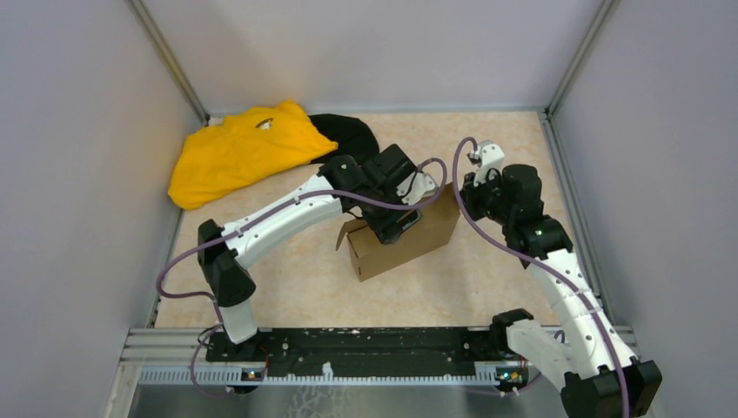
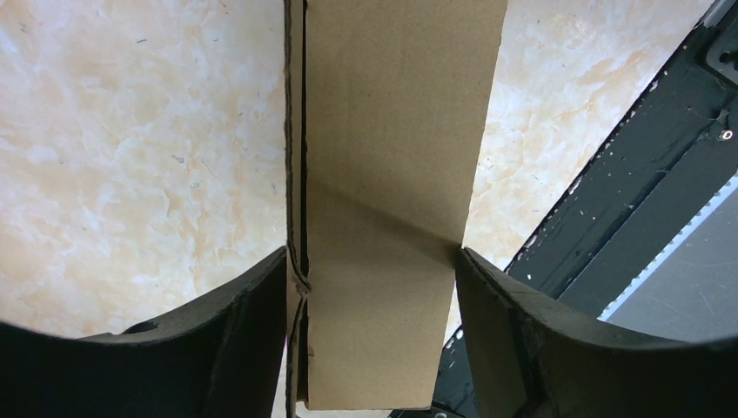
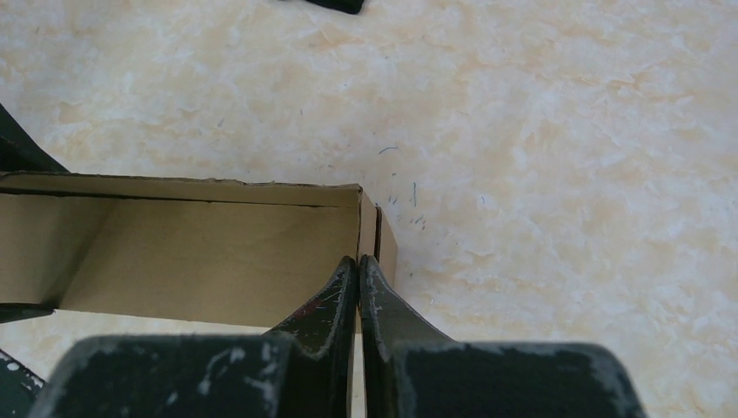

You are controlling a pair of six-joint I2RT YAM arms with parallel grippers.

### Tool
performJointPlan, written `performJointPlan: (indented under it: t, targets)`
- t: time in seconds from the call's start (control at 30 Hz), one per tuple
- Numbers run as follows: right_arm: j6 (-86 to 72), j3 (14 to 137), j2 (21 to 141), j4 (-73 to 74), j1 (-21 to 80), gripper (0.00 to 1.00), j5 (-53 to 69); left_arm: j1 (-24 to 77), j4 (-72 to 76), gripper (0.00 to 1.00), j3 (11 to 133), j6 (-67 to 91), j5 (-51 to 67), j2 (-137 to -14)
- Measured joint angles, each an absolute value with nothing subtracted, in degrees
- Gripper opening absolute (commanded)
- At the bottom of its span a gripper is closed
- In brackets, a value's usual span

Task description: Fold the paper box

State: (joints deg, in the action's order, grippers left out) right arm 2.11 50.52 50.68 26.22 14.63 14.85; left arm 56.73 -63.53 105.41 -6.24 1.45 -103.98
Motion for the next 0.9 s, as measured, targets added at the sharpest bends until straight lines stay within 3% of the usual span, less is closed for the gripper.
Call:
performJointPlan:
  t: [0.3,0.9]
  targets:
    - [1.3,48.4,49.4,24.2,15.9,0.00,12.4,55.0,-63.4,0.85,105.4,-7.0,1.3,-104.0]
    - [-5.7,39.6,41.9,18.2,18.7,0.00,5.5,53.6,-63.5,0.84,106.2,-7.2,-1.9,-104.3]
